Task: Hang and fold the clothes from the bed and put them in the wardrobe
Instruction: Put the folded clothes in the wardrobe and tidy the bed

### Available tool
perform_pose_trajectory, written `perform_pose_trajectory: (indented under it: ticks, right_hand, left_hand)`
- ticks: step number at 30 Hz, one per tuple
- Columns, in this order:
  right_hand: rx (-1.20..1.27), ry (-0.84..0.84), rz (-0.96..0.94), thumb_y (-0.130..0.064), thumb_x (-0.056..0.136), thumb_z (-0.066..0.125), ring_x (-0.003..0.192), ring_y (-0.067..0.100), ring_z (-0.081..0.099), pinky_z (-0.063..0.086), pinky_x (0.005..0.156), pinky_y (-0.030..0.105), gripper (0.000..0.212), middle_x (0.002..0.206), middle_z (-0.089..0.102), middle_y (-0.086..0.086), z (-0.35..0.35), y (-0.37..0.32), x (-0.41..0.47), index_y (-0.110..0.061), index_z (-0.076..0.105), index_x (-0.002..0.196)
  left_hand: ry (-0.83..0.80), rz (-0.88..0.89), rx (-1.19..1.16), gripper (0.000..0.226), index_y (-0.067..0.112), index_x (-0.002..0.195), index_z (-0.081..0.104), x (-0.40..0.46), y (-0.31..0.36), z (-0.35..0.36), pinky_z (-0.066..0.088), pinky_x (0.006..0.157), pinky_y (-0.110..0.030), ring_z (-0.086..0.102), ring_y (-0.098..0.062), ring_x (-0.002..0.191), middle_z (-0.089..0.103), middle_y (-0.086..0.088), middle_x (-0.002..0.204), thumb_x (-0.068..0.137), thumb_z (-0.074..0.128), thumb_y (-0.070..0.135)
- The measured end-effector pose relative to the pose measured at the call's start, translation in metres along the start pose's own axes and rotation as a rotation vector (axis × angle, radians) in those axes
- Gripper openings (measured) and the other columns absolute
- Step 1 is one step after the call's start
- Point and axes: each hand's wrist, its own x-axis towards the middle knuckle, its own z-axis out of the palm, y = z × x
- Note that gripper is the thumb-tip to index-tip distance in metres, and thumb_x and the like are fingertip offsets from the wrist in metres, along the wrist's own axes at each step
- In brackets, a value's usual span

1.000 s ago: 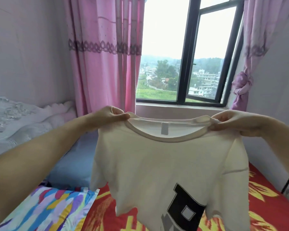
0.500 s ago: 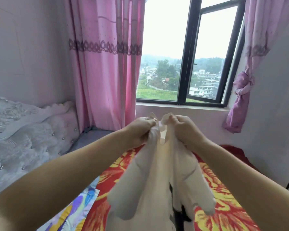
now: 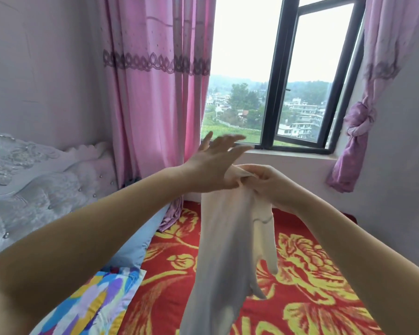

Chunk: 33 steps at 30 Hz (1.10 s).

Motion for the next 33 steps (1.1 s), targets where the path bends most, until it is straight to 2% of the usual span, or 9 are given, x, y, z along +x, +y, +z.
perform_pose_trajectory:
  ticks: [2, 4, 8, 13, 17, 20, 25, 29, 33]
  right_hand:
    - [0.001, -0.070, -0.029, -0.001, 0.097, 0.048, 0.084, 0.003, 0.062, 0.048, 0.075, 0.018, 0.031, 0.093, 0.069, -0.004, -0.001, -0.007, -0.003, -0.020, 0.068, 0.111]
    - [-0.019, -0.041, -0.042, -0.006, 0.096, 0.053, 0.089, 0.010, 0.062, 0.051, 0.080, 0.026, 0.029, 0.101, 0.069, 0.005, -0.002, -0.006, -0.004, -0.025, 0.064, 0.115]
    - [0.023, -0.097, 0.124, -0.016, 0.086, 0.069, 0.091, 0.025, 0.065, 0.054, 0.087, 0.047, 0.033, 0.108, 0.065, 0.019, -0.002, 0.018, -0.010, -0.013, 0.057, 0.117]
    - [-0.074, -0.417, 0.407, -0.013, 0.087, 0.069, 0.104, 0.025, 0.066, 0.052, 0.095, 0.040, 0.028, 0.113, 0.069, 0.012, 0.013, 0.069, -0.023, -0.002, 0.066, 0.113]
    - [-0.157, -0.338, 0.488, -0.012, 0.088, 0.065, 0.084, 0.022, 0.069, 0.056, 0.080, 0.035, 0.013, 0.097, 0.072, 0.010, 0.031, 0.098, -0.031, -0.006, 0.069, 0.098]
    - [-0.406, -0.290, 0.457, -0.012, 0.090, 0.048, 0.048, 0.015, 0.051, 0.042, 0.047, 0.026, 0.015, 0.069, 0.059, 0.007, 0.055, 0.083, -0.038, -0.009, 0.059, 0.080]
    - [-0.856, -0.425, 0.228, -0.013, 0.097, 0.045, 0.091, 0.030, 0.063, 0.049, 0.071, 0.034, 0.013, 0.092, 0.062, 0.013, 0.118, 0.042, -0.058, -0.012, 0.057, 0.092]
    - [-1.047, -0.451, -0.012, -0.001, 0.093, 0.047, 0.052, 0.021, 0.036, 0.026, 0.045, 0.027, 0.018, 0.063, 0.033, 0.001, 0.161, 0.047, -0.064, -0.004, 0.062, 0.104]
    - [-0.879, -0.304, -0.117, -0.024, 0.102, 0.041, 0.072, 0.030, 0.052, 0.031, 0.051, 0.028, 0.027, 0.079, 0.051, 0.007, 0.178, 0.045, -0.068, -0.010, 0.064, 0.101]
  left_hand:
    - [-0.198, -0.048, -0.218, 0.029, 0.021, 0.107, 0.061, 0.003, -0.005, -0.006, 0.036, 0.103, -0.037, 0.055, -0.002, 0.093, 0.061, 0.007, 0.103, 0.084, 0.070, 0.036]
    - [-0.233, -0.089, -0.394, 0.018, 0.025, 0.074, 0.057, 0.008, -0.013, -0.013, 0.044, 0.070, -0.023, 0.046, 0.000, 0.061, 0.054, 0.010, 0.071, 0.085, 0.071, 0.027]
    - [-0.193, -0.106, -0.388, 0.021, 0.029, 0.071, 0.053, 0.016, -0.023, -0.025, 0.046, 0.069, -0.018, 0.051, -0.001, 0.068, 0.056, 0.011, 0.076, 0.086, 0.068, 0.027]
    - [-0.212, -0.169, -0.326, 0.021, 0.030, 0.070, 0.054, 0.021, -0.038, -0.037, 0.048, 0.074, -0.028, 0.054, -0.008, 0.076, 0.058, 0.009, 0.079, 0.083, 0.068, 0.023]
    - [-0.243, -0.210, -0.261, 0.014, 0.022, 0.090, 0.061, 0.014, -0.055, -0.043, 0.046, 0.077, -0.026, 0.053, -0.012, 0.085, 0.056, 0.010, 0.086, 0.086, 0.061, 0.008]
    - [-0.307, -0.251, -0.200, 0.032, 0.020, 0.085, 0.065, 0.006, -0.065, -0.041, 0.042, 0.073, -0.023, 0.052, -0.013, 0.085, 0.057, 0.010, 0.084, 0.082, 0.049, -0.008]
    - [-0.177, -0.302, -0.363, 0.049, 0.030, 0.066, 0.066, -0.009, -0.082, -0.037, 0.043, 0.080, -0.022, 0.056, -0.005, 0.082, 0.062, 0.015, 0.081, 0.077, 0.044, -0.012]
    - [-0.203, -0.336, -0.542, 0.056, 0.039, 0.069, 0.074, -0.023, -0.092, -0.036, 0.046, 0.081, -0.018, 0.063, -0.001, 0.085, 0.070, 0.016, 0.083, 0.084, 0.051, -0.009]
    - [-0.213, -0.355, -0.621, 0.041, 0.032, 0.092, 0.076, -0.033, -0.094, -0.039, 0.050, 0.082, -0.017, 0.064, -0.002, 0.092, 0.072, 0.018, 0.090, 0.091, 0.054, -0.002]
